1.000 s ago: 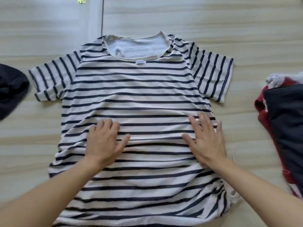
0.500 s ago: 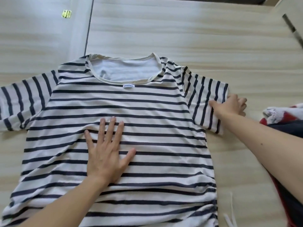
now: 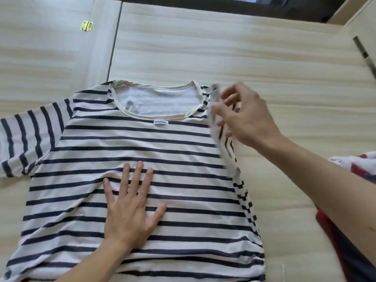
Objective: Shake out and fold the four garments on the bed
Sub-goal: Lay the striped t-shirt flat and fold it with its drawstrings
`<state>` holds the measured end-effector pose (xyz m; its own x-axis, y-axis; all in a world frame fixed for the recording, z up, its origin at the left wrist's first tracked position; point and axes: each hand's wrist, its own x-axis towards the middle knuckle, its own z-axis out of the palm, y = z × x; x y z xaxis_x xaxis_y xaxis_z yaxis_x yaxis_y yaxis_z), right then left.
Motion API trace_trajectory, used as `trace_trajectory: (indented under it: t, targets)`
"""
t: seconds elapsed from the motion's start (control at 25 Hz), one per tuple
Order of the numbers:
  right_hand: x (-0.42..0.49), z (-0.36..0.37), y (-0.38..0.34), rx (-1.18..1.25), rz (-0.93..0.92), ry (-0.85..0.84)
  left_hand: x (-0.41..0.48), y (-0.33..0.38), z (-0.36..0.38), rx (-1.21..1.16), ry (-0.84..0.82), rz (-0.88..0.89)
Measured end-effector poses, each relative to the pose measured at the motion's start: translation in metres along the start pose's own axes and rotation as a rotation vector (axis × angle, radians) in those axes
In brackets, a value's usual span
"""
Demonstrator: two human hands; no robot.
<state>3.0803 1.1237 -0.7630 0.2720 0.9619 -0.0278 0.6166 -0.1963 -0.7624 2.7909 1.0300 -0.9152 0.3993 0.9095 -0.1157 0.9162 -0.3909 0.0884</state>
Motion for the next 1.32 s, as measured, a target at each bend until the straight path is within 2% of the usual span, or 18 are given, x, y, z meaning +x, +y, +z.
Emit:
trace_trajectory:
  t: [0.08,0.2,0.24,0.36,0.4,0.48,0.56,0.64,0.68,0.8,0.88,0.96,1.04,1.12,1.16,1.24,1.32]
  targets:
    - [0.001,0.018,0.009,0.051,0.01,0.002,0.0,0.0,-0.001,0.006,-0.003,0.002]
    - [-0.001,0.037,0.06,-0.246,-0.057,0.09,0.001,0.0,-0.001,0.005,-0.007,-0.002]
    - [-0.006,0.045,0.077,-0.351,-0.083,0.037,0.001,0.001,-0.001,0.0,-0.008,-0.002]
    - [-0.024,0.069,0.115,-0.661,-0.104,-0.29,-0.001,0.0,0.002,0.001,0.013,-0.006]
    - [-0.028,0.076,0.118,-0.725,-0.086,-0.319,-0.001,0.0,0.003,0.001,0.024,-0.007]
    - [-0.032,0.093,0.098,-0.703,-0.058,-0.2,-0.001,-0.002,0.003,-0.004,0.025,-0.001]
    - [-0.045,0.124,0.055,-0.565,-0.192,-0.114,0.0,-0.002,0.002,-0.009,0.011,-0.004]
    - [-0.07,0.159,0.031,-0.461,-0.316,-0.137,-0.001,0.0,0.003,-0.01,0.006,-0.006]
    - [-0.079,0.173,0.03,-0.446,-0.307,-0.156,-0.002,0.0,0.004,-0.012,0.017,-0.011]
    - [-0.091,0.184,0.053,-0.572,-0.168,-0.171,0.0,0.0,0.006,-0.048,0.033,-0.028]
    - [-0.096,0.186,0.062,-0.715,-0.185,-0.168,0.0,0.001,0.006,-0.093,0.008,-0.042]
    - [-0.098,0.189,0.061,-0.75,-0.213,-0.167,-0.003,0.0,-0.001,-0.21,0.013,-0.034]
    - [-0.1,0.187,0.058,-0.744,-0.225,-0.133,0.003,-0.017,-0.015,-0.351,0.101,-0.034]
    - [-0.099,0.184,0.055,-0.703,-0.275,-0.119,0.026,-0.067,-0.032,-0.399,0.294,-0.186]
    - [-0.1,0.183,0.052,-0.657,-0.342,-0.147,0.04,-0.102,-0.042,-0.372,0.363,-0.336]
    - [-0.104,0.181,0.048,-0.536,-0.494,-0.249,0.068,-0.178,-0.058,-0.289,0.371,-0.703]
    - [-0.103,0.179,0.047,-0.488,-0.554,-0.328,0.086,-0.235,-0.064,-0.204,0.288,-1.007]
